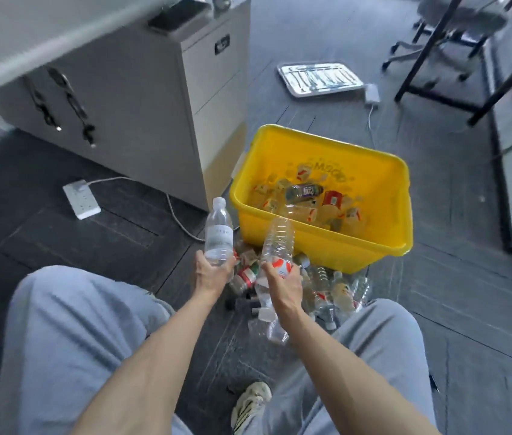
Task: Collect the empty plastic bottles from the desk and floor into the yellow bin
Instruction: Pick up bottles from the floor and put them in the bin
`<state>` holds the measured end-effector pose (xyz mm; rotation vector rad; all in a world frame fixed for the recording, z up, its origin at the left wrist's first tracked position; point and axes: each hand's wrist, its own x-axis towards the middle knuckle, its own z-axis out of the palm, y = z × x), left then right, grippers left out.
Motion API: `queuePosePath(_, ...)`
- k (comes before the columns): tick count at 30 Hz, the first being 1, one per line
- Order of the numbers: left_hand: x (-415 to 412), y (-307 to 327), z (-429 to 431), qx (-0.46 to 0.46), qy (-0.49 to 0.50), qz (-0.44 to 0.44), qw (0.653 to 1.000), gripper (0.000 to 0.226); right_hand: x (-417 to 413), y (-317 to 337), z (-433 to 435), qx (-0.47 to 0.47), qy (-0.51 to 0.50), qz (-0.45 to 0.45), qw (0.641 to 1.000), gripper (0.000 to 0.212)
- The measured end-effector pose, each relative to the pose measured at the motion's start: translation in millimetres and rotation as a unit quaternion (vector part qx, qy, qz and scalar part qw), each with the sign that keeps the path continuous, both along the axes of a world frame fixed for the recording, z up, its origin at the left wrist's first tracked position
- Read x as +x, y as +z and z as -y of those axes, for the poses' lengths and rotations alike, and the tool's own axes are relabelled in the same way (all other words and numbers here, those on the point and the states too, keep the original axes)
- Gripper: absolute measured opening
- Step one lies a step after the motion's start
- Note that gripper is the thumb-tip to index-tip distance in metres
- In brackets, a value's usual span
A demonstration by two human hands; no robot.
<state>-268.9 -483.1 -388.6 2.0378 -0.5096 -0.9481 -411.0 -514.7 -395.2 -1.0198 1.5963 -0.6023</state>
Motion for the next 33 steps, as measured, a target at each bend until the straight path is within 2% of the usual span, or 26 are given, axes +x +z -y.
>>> queuePosePath(3,-13,15,-2,-0.01,-0.023,0.003,1.0,0.074,-27,16,-1,0.012,-0.041,0.035,0.998,0.063)
queuePosePath(7,-27,32,-1,-0.002,-0.074,0.015,0.997,0.076,-48,25,-4,0.015,-0.1,0.091,0.991,0.097)
queuePosePath(9,-33,40,1,-0.006,-0.093,0.016,0.996,0.079,-58,26,-2,0.014,-0.123,0.115,0.986,0.106)
queuePosePath(12,-39,52,6,-0.01,-0.113,0.02,0.993,0.085,-70,38,1,0.01,-0.131,0.124,0.983,0.093)
queuePosePath(15,-42,62,10,-0.014,-0.123,0.027,0.992,0.077,-79,38,12,0.022,-0.146,0.144,0.978,0.102)
queuePosePath(16,-41,64,11,-0.013,-0.127,0.026,0.991,0.077,-79,44,14,0.025,-0.148,0.153,0.977,0.099)
queuePosePath(19,-35,68,22,-0.016,-0.135,0.023,0.99,0.08,-79,61,33,0.026,-0.145,0.168,0.975,0.067)
queuePosePath(20,-31,68,27,-0.018,-0.134,0.018,0.991,0.08,-79,64,44,0.032,-0.141,0.168,0.975,0.065)
queuePosePath(23,-22,64,44,-0.036,-0.149,0.005,0.988,0.076,-79,62,87,0.035,-0.157,0.136,0.978,0.087)
queuePosePath(24,-18,60,50,-0.044,-0.156,0.001,0.987,0.078,-79,61,105,0.034,-0.154,0.129,0.979,0.085)
queuePosePath(27,-6,49,68,-0.052,-0.154,-0.008,0.987,0.08,-70,83,149,0.004,-0.167,0.122,0.978,0.059)
queuePosePath(29,3,46,81,-0.052,-0.149,-0.018,0.987,0.08,-62,93,179,-0.035,-0.168,0.103,0.98,0.059)
queuePosePath(33,16,38,104,-0.04,-0.144,-0.027,0.988,0.085,-53,88,193,-0.048,-0.124,-0.025,0.991,0.062)
